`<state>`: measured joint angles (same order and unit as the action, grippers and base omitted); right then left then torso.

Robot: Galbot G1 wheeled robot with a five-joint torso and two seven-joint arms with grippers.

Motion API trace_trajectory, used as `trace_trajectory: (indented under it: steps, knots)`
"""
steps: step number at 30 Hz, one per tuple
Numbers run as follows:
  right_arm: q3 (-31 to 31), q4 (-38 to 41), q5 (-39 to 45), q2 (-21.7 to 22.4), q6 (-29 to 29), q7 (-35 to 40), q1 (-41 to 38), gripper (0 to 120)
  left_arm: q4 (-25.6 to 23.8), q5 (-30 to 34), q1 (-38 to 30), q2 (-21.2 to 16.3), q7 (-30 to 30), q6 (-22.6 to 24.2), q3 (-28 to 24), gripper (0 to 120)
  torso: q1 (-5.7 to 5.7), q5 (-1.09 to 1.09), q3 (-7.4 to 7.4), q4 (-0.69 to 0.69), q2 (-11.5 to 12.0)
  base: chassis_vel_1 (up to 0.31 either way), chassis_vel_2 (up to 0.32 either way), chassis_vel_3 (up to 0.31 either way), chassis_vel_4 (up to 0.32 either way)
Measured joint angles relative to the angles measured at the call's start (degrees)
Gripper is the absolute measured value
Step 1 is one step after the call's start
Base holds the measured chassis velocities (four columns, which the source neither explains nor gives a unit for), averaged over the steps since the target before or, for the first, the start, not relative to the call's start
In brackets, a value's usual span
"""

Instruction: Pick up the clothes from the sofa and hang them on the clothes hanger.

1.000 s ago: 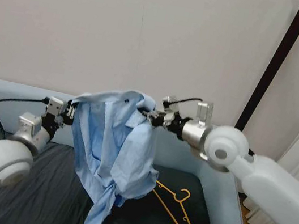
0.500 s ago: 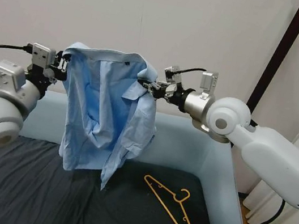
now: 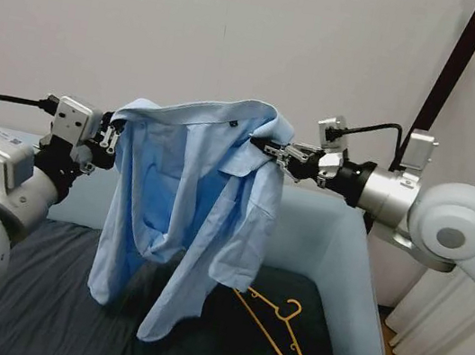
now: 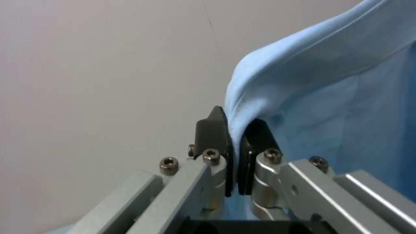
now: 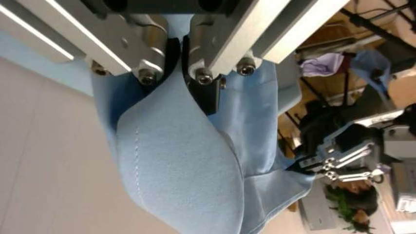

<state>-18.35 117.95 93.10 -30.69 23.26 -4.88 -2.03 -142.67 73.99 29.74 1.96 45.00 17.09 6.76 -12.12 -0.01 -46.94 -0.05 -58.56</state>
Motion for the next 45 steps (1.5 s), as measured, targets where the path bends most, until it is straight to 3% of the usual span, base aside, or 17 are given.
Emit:
trace_trajectory:
  steps: [4,5,9,10,14,19,24,25,29,36,41,42,45]
  knots:
    - [-0.63,-1.12,-3.99,-2.43,0.03,-0.4,5.49,0,5.01,-0.85,3.25,6.7,1.6,2.58,-3.31,1,-0.01,-0.04,-0.02,-0.01,0.01,0.0,0.0,0.0,0.0]
    - [-0.63,-1.12,-3.99,-2.43,0.03,-0.4,5.49,0,5.01,-0.85,3.25,6.7,1.6,2.58,-3.31,1,-0.01,-0.04,-0.02,-0.01,0.01,0.0,0.0,0.0,0.0]
    - [-5.94,-6.36,-13.4,-6.95,-2.23,-2.47,11.28,0,16.32,-7.22,5.45,16.04,0.68,2.97,-9.45,1,-0.02,-0.06,-0.04,-0.01,0.02,0.0,0.0,0.0,0.0]
    - [-5.94,-6.36,-13.4,-6.95,-2.23,-2.47,11.28,0,16.32,-7.22,5.45,16.04,0.68,2.97,-9.45,1,-0.02,-0.06,-0.04,-0.01,0.02,0.0,0.0,0.0,0.0]
    - [-11.37,-13.87,-20.7,-11.2,-4.15,-3.66,13.27,0,23.6,-9.02,5.06,22.55,0.67,3.11,-14.95,1,-0.02,-0.03,-0.04,-0.01,0.02,0.0,0.0,0.0,0.0]
    - [-17.46,-19.27,-26.08,-14.53,-6.33,-5.44,13.4,0,26.93,-11.62,4.99,27.11,0.49,2.87,-21.1,1,-0.02,-0.01,-0.03,0.0,0.02,0.0,0.0,0.0,0.0]
    - [-24.53,-33.11,-35.08,-21.34,-11.25,-11.17,14.42,0,36.79,-17.55,4.28,36.79,-0.46,1.58,-28.09,1,-0.02,-0.02,-0.03,-0.02,0.02,0.0,0.0,0.0,0.0]
    - [-24.53,-33.11,-35.08,-21.34,-11.25,-11.17,14.42,0,36.79,-17.55,4.28,36.79,-0.46,1.58,-28.09,1,-0.02,-0.02,-0.03,-0.02,0.02,0.0,0.0,0.0,0.0]
    - [-24.9,-45.58,-39.26,-26.3,-14.95,-15.31,14.99,0,44.53,-19.53,3.74,41.53,-1.53,0.44,-29.91,1,-0.02,-0.02,-0.03,-0.03,0.03,0.0,0.0,0.0,0.0]
    - [-23.45,-51.4,-43.58,-29.12,-16.1,-15.77,14.8,3,47.55,-20.18,3.13,43.98,-1.8,0.05,-30.7,1,-0.02,-0.02,-0.02,0.0,0.03,0.0,0.0,0.0,0.0]
    - [-21.08,-49.53,-51.13,-27.63,-15.33,-10.45,15.86,25,48.7,-19.21,3.1,45.21,-1.17,0.15,-30.8,1,-0.02,-0.02,-0.02,-0.01,0.02,0.0,0.0,0.0,0.0]
    - [-21.08,-49.53,-51.13,-27.63,-15.33,-10.45,15.86,25,48.7,-19.21,3.1,45.21,-1.17,0.15,-30.8,1,-0.02,-0.02,-0.02,-0.01,0.02,0.0,0.0,0.0,0.0]
    - [-20.23,-45.9,-54.4,-24.75,-12.34,-6.77,16.32,38,49.45,-19.01,3.17,45.74,-0.94,0.2,-30.66,1,-0.02,-0.02,-0.02,-0.01,0.02,0.0,0.0,0.0,0.0]
